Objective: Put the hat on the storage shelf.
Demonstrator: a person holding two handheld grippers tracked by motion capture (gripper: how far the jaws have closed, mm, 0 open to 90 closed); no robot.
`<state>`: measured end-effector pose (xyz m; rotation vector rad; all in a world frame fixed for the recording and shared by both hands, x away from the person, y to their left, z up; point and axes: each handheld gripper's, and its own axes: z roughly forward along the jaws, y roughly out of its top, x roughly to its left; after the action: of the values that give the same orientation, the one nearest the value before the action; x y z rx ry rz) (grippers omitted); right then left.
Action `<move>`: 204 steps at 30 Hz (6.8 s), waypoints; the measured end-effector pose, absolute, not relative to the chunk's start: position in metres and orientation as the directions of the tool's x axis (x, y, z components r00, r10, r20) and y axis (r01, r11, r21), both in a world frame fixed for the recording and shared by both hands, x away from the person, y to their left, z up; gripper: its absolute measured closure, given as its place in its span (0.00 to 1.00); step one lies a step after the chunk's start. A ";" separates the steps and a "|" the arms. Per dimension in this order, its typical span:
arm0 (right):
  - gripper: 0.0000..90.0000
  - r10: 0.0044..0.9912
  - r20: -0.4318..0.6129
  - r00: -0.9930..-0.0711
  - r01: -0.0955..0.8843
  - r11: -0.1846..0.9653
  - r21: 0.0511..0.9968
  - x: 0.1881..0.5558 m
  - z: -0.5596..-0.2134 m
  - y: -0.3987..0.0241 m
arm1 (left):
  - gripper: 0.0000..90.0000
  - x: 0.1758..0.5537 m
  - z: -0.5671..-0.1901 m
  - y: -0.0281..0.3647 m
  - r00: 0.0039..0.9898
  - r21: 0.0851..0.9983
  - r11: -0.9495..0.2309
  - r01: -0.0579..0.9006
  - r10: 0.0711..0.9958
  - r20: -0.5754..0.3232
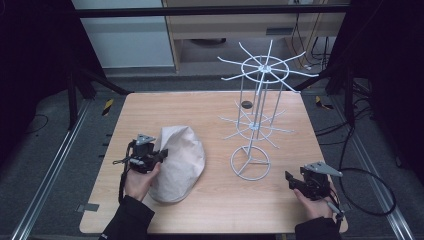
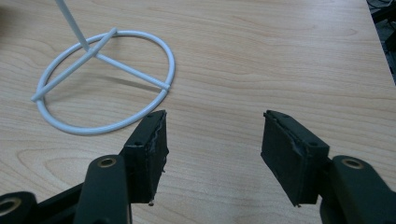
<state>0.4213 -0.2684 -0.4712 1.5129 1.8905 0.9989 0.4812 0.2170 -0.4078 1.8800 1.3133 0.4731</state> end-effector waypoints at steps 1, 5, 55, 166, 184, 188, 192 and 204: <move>0.45 0.968 0.051 -0.244 0.588 0.106 0.802 0.421 -0.471 -0.268 | 0.98 0.479 -0.407 0.219 0.401 0.772 -0.160 0.615 0.907 -0.131; 0.44 0.968 0.046 -0.246 0.589 0.112 0.800 0.422 -0.472 -0.268 | 0.98 0.474 -0.404 0.222 0.412 0.790 -0.150 0.594 0.900 -0.139; 0.39 0.965 0.011 -0.264 0.566 0.145 0.812 0.422 -0.475 -0.267 | 0.98 0.401 -0.316 0.246 0.539 0.978 0.034 0.205 0.831 -0.142; 0.35 0.955 0.015 -0.297 0.550 0.158 0.820 0.423 -0.479 -0.263 | 0.97 0.444 -0.257 0.178 0.704 0.965 0.257 0.051 0.676 -0.217; 0.35 0.954 0.009 -0.299 0.549 0.164 0.820 0.423 -0.480 -0.263 | 0.97 0.446 -0.281 0.178 0.696 0.985 0.147 0.087 0.699 -0.166; 0.35 0.954 0.010 -0.299 0.550 0.163 0.819 0.423 -0.480 -0.263 | 0.97 0.445 -0.283 0.176 0.695 0.989 0.110 0.101 0.703 -0.149; 0.34 0.953 0.015 -0.302 0.554 0.162 0.817 0.423 -0.480 -0.262 | 0.96 0.445 -0.286 0.173 0.697 0.991 0.069 0.114 0.706 -0.129; 0.34 0.954 0.014 -0.301 0.556 0.164 0.815 0.423 -0.480 -0.262 | 0.96 0.450 -0.303 0.165 0.698 0.985 0.026 0.170 0.702 -0.139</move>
<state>0.4227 -0.2622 -0.4802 1.4257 1.9306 1.0082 0.4503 0.1651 -0.3028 1.5211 0.7483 0.4770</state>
